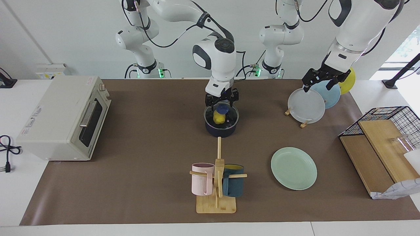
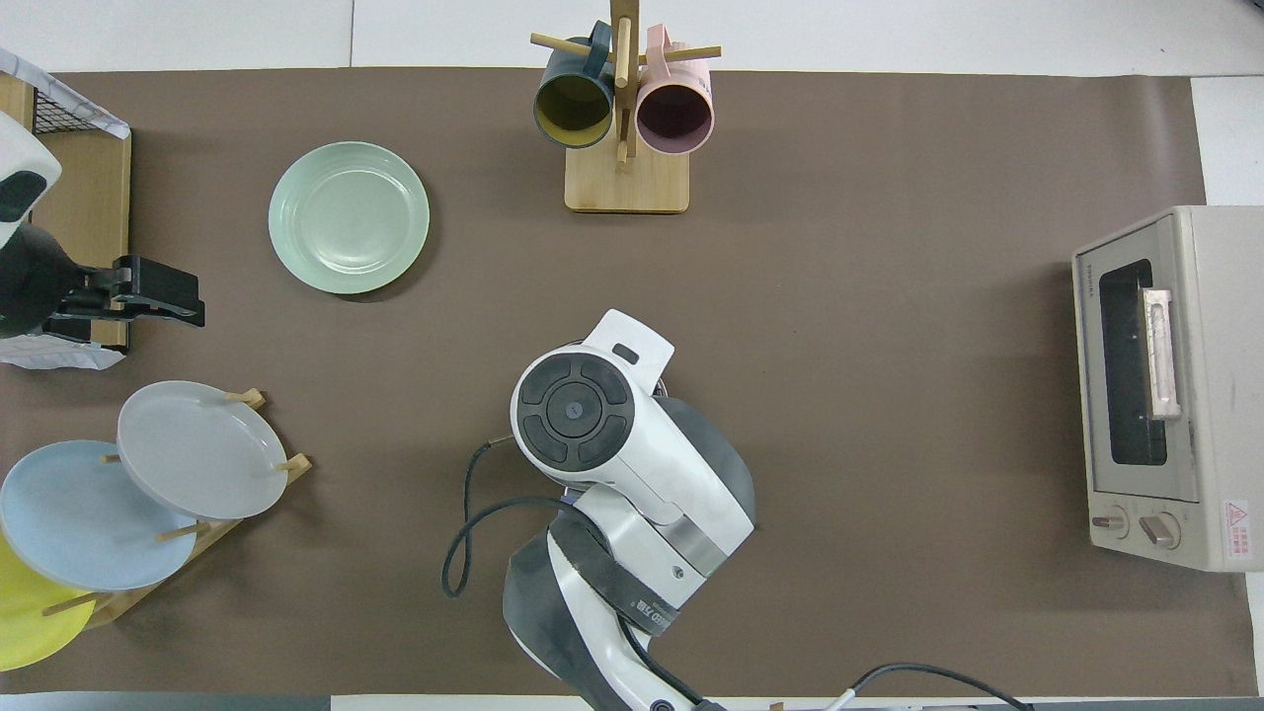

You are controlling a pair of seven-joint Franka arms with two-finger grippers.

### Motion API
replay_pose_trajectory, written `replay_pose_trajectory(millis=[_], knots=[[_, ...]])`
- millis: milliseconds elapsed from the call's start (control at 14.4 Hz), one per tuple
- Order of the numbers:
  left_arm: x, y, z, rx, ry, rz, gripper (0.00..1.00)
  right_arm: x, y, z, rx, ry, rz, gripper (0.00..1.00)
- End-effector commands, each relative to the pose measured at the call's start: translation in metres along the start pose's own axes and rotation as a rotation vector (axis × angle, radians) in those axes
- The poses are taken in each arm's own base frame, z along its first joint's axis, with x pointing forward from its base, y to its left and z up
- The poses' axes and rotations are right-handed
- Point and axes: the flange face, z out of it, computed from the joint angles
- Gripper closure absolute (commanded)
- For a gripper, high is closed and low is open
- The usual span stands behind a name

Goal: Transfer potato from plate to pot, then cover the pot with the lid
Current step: 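Lower the glass lid onto the saucepan with the right gripper, then release the lid knob and raise the right gripper away from the saucepan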

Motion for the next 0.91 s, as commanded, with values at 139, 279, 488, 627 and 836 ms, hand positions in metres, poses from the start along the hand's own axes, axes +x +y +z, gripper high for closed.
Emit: replay_pose_trajectory(millis=[139, 279, 488, 627, 836], knots=[[-0.003, -0.008, -0.002, 0.003, -0.001, -0.004, 0.0, 0.04, 0.053, -0.101, -0.014, 0.011, 0.104, 0.0], [-0.003, -0.011, -0.002, 0.004, 0.0, -0.009, 0.0, 0.061, 0.11, -0.122, -0.022, 0.003, 0.11, 0.0], [-0.003, -0.014, -0.003, 0.007, 0.003, -0.013, 0.0, 0.065, 0.208, -0.165, -0.028, 0.001, 0.087, 0.0], [-0.002, -0.015, -0.005, 0.008, 0.017, -0.012, 0.0, 0.056, 0.27, -0.193, -0.032, -0.004, 0.13, 0.0], [-0.001, -0.016, -0.005, 0.007, 0.026, 0.009, 0.0, 0.034, 0.329, -0.203, -0.057, -0.098, 0.175, 0.0]])
